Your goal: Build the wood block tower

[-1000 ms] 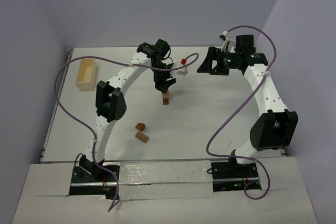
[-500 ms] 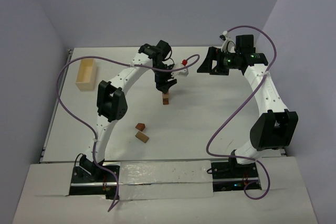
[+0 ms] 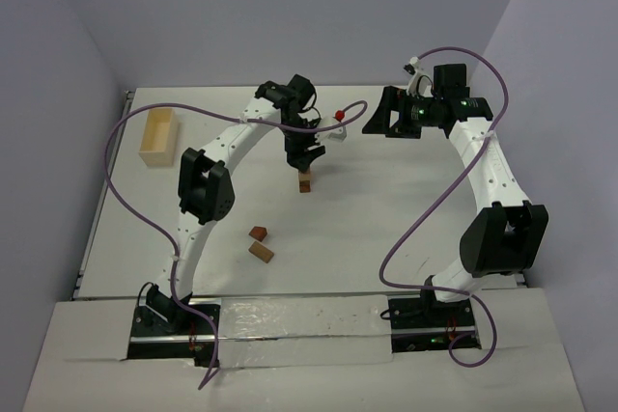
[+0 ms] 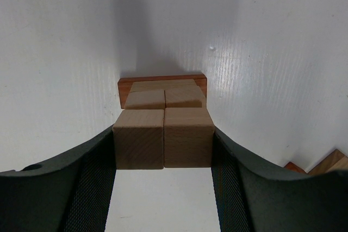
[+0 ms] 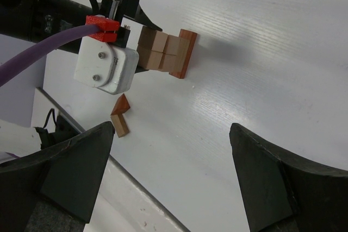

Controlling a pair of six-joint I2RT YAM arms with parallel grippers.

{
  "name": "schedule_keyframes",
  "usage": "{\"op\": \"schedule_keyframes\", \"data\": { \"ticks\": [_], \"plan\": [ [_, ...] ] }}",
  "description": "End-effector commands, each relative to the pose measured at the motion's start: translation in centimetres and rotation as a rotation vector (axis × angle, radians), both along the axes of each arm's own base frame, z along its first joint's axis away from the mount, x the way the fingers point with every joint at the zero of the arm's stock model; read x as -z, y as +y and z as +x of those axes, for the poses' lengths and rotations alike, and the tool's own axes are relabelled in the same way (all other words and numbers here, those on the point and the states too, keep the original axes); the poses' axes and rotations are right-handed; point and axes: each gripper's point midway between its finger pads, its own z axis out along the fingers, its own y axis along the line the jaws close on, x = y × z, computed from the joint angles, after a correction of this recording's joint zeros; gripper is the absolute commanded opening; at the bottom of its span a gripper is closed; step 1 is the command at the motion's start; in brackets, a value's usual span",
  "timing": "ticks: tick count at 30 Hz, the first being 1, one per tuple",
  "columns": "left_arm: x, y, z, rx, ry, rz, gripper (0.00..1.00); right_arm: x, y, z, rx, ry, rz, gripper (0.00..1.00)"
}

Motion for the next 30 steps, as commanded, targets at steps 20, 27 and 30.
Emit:
{"op": "schedule_keyframes", "data": {
  "ticks": [20,27,30],
  "plan": [
    [0.44,-0.92,-0.1,-0.014,0.001,-0.013,0.34,-1.45,0.13,0.43,-0.02,-0.043,0.004,0.94],
    [0.46,-0.9,-0.08,-0.02,0.003,-0.014,0.38,-1.41,0.13,0.42,-0.02,-0.043,0.004,0.94],
    [0.72,-0.84,-0.13,-0.02,0.006,-0.007,0.43,-1.45,0.12,0.38,-0.018,-0.042,0.004,0.95]
  ]
}}
